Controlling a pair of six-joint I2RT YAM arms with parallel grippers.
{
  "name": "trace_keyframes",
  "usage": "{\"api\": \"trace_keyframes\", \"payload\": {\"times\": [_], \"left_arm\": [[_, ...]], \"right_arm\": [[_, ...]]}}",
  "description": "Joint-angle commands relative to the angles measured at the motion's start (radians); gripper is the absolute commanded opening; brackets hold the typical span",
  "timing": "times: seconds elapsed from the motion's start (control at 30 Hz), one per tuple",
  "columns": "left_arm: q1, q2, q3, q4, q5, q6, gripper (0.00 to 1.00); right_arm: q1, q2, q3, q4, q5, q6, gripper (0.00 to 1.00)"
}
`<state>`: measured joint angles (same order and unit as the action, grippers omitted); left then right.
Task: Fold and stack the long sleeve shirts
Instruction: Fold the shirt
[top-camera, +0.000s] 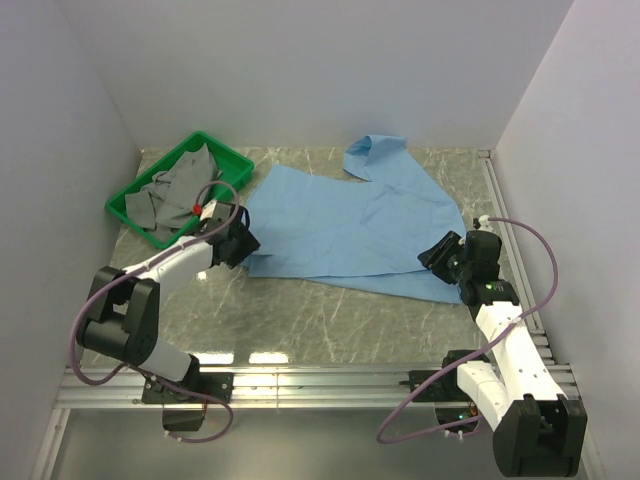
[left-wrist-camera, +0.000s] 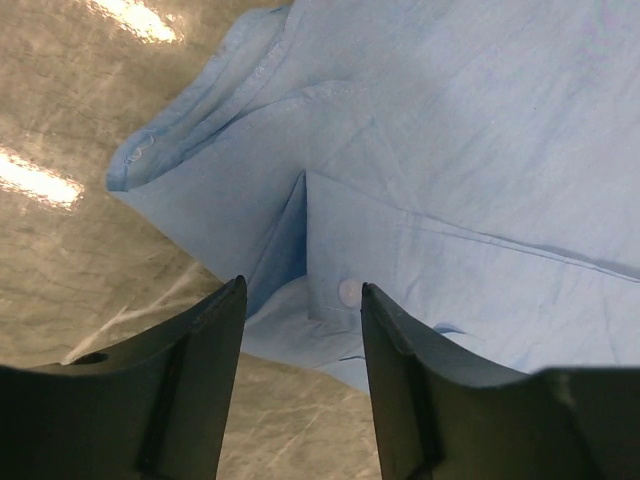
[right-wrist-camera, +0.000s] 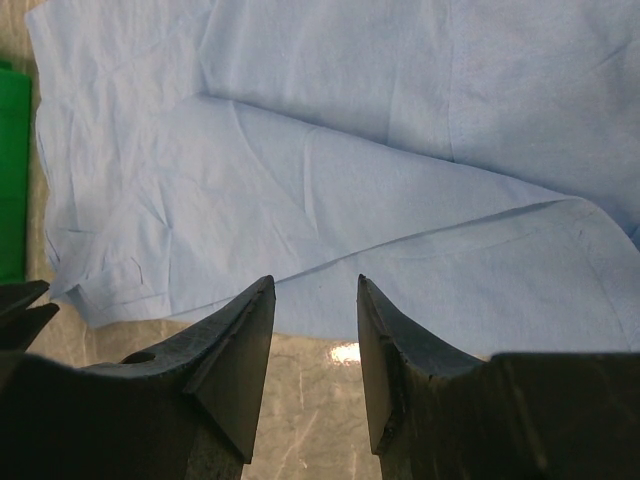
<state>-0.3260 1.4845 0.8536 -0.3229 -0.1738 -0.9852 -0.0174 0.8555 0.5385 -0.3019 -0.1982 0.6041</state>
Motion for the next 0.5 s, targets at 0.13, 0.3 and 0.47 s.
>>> {"api": "trace_keyframes", "payload": {"times": [0.13, 0.3, 0.47], "left_arm": [[0.001, 0.034, 0.051, 0.015, 0.034, -0.041, 0.44], [0.001, 0.059, 0.058, 0.018, 0.030, -0.043, 0.38], [0.001, 0.082, 0.061, 0.027, 0.028, -0.041, 0.28]], "right_arm": [[0.007, -0.004, 0.006, 0.021, 0.020, -0.009, 0.46], [0.007, -0.007, 0.005, 0.021, 0.028, -0.012, 0.46], [0.007, -0.012, -0.003, 0.023, 0.032, -0.012, 0.46]]}}
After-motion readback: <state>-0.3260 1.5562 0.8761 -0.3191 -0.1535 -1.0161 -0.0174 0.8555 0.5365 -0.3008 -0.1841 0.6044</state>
